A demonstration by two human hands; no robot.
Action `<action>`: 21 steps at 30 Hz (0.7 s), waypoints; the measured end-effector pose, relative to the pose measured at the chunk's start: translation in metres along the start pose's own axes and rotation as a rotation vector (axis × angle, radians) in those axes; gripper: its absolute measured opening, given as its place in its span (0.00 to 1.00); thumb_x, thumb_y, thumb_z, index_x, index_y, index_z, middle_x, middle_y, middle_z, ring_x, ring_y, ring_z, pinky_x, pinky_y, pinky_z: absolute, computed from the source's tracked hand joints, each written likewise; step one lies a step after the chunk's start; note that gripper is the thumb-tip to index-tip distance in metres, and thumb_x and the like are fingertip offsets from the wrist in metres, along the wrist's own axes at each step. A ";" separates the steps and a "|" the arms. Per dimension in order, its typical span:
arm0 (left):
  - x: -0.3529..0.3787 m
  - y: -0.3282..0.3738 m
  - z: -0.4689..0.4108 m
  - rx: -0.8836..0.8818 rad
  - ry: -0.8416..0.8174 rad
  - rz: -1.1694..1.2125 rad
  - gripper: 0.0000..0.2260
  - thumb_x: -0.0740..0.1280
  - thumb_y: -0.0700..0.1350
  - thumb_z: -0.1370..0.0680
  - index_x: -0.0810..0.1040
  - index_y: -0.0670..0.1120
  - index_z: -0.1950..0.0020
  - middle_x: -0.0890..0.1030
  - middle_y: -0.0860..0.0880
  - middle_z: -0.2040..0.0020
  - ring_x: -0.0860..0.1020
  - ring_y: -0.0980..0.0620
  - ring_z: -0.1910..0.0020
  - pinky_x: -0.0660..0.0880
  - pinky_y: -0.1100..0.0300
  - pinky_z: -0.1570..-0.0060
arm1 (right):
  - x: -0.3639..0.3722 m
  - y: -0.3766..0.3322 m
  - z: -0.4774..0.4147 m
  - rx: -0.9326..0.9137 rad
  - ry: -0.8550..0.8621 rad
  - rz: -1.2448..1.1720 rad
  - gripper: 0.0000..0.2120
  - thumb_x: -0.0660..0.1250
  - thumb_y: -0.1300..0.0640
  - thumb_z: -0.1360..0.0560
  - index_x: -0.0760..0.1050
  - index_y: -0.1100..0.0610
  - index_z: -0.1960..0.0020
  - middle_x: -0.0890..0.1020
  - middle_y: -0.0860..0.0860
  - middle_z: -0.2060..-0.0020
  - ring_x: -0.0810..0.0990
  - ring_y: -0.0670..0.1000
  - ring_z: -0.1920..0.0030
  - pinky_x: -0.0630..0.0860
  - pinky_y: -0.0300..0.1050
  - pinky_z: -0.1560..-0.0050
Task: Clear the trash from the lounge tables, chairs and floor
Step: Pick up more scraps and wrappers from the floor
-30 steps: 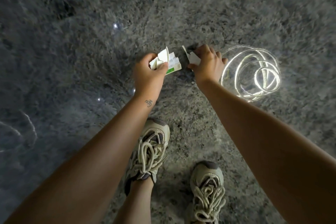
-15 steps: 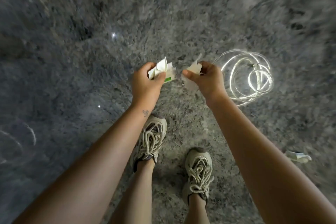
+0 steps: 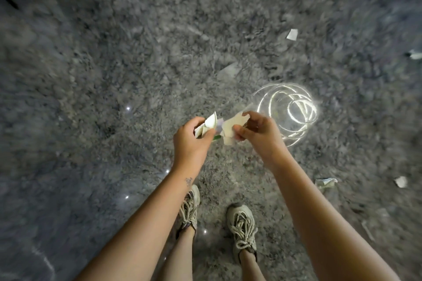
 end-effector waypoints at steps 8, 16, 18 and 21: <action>0.061 0.079 0.024 0.145 -0.337 -0.177 0.12 0.69 0.35 0.30 0.77 0.52 0.61 0.77 0.56 0.71 0.75 0.58 0.71 0.73 0.60 0.67 | -0.070 -0.030 0.039 -0.029 0.272 -0.016 0.11 0.71 0.70 0.31 0.76 0.56 0.58 0.77 0.55 0.66 0.79 0.51 0.65 0.79 0.44 0.61; 0.162 0.110 0.066 0.172 -0.575 -0.191 0.08 0.70 0.43 0.27 0.75 0.56 0.61 0.78 0.59 0.69 0.74 0.64 0.71 0.68 0.70 0.73 | -0.154 0.006 0.085 -0.003 0.428 -0.099 0.08 0.73 0.67 0.33 0.76 0.57 0.62 0.78 0.55 0.66 0.76 0.52 0.65 0.74 0.45 0.62; 0.195 0.111 0.075 0.181 -0.608 -0.237 0.08 0.68 0.43 0.25 0.75 0.56 0.61 0.78 0.56 0.68 0.73 0.64 0.71 0.68 0.69 0.72 | -0.179 0.020 0.094 -0.015 0.448 -0.168 0.11 0.72 0.68 0.32 0.75 0.54 0.62 0.78 0.54 0.67 0.74 0.49 0.66 0.73 0.41 0.64; 0.248 0.111 0.087 0.219 -0.613 -0.327 0.07 0.67 0.43 0.24 0.75 0.54 0.60 0.77 0.55 0.67 0.73 0.62 0.69 0.67 0.69 0.71 | -0.224 0.045 0.100 -0.022 0.459 -0.201 0.12 0.72 0.68 0.32 0.74 0.54 0.61 0.76 0.52 0.67 0.72 0.47 0.67 0.72 0.37 0.65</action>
Point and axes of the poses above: each hand's wrist, its own z-axis away from the middle knuckle, its own x-axis out of the palm, y = z × x, the point moved 7 cm from there along -z, towards the middle knuckle
